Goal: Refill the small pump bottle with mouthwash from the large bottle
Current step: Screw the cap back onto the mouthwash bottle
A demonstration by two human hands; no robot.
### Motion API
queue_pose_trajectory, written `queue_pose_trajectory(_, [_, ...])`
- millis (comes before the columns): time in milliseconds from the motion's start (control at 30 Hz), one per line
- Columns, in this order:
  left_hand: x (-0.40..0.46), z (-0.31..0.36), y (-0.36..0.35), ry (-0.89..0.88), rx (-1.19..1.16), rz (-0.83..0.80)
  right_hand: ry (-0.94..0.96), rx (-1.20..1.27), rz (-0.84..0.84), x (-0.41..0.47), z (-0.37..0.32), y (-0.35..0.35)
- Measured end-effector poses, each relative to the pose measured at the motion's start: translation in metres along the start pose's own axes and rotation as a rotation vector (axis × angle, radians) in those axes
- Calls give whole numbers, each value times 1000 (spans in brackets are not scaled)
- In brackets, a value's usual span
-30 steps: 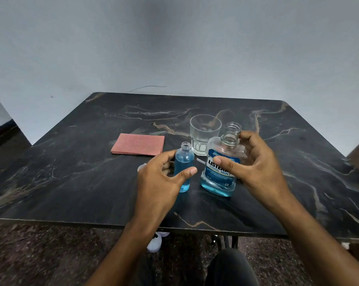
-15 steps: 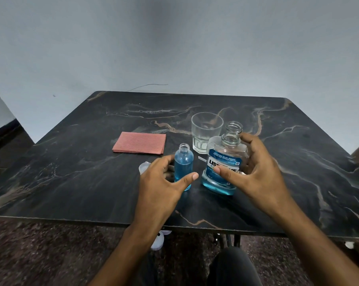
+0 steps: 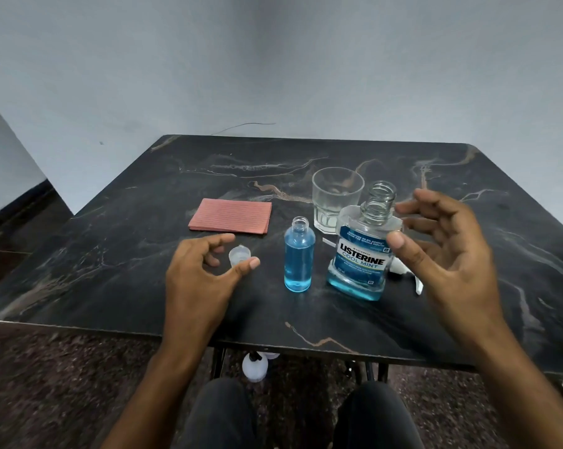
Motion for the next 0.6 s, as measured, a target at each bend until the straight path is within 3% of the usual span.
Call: queue_pose_trajectory(600, [11, -3, -9, -4, 84, -18, -23, 0, -50, -10, 10, -5])
Point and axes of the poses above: each hand's wrist, its own x-axis towards the middle knuckle, its own y-axis out of the back of the hand, z = x × y, the point moved 1 cm from there along x, towards the middle knuckle, and after that the axes turned 15 degrees about y, right-handed, at the moved point
